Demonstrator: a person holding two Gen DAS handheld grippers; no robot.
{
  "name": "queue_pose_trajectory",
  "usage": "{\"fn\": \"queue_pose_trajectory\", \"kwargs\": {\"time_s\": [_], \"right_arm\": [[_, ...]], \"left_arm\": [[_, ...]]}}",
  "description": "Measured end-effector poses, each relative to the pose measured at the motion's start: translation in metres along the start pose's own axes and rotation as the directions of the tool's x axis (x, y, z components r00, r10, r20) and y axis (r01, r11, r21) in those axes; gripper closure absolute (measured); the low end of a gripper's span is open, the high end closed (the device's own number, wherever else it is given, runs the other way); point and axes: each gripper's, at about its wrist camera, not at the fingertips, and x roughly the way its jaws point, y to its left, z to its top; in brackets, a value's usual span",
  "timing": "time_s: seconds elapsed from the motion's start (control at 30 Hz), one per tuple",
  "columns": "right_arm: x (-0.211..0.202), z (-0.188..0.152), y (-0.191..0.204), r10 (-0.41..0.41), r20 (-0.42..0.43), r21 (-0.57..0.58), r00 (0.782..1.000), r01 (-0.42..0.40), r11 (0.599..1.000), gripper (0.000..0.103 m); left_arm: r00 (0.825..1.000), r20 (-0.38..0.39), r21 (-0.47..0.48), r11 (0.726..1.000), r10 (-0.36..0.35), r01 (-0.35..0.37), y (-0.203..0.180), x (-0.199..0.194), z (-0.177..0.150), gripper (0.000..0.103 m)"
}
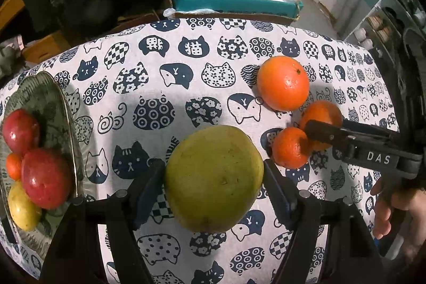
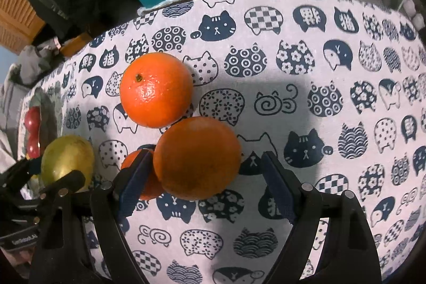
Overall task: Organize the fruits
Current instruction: 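Grasp a large orange with the right tool while the left tool holds the pomelo, then carry the pomelo with the left tool while the right tool carries the orange toward the bowl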
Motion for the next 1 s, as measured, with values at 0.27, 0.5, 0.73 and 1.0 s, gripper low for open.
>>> {"fn": "queue_pose_trajectory", "kwargs": {"time_s": [0.27,0.5,0.73,1.0], "right_arm": [[-0.002,-0.001,0.000,0.050,-0.009,0.010,0.999,-0.050,0.999,0.039],[-0.009,-0.006,0.010,-0.086,0.036,-0.094,0.996,0.089,0.992,0.040],[-0.022,-0.014,0.022,-0.151,0.089,-0.160,0.984,0.164,0.973,0.040],[-0.052,-0.020,0.035,-0.169,0.166,-0.192,0.972,0.200,0.961,0.040]], "left_arm": [[1.000,0.002,-0.002,1.000,-0.003,0.003,0.002,-0.001,0.000,0.027],[1.000,0.026,0.005,1.000,-0.004,0.004,0.001,-0.013,0.000,0.027],[0.998,0.062,0.016,1.000,-0.001,0.000,-0.002,-0.030,0.000,0.027],[0.994,0.111,0.019,1.000,0.004,-0.006,-0.001,-0.053,-0.002,0.027]]}}
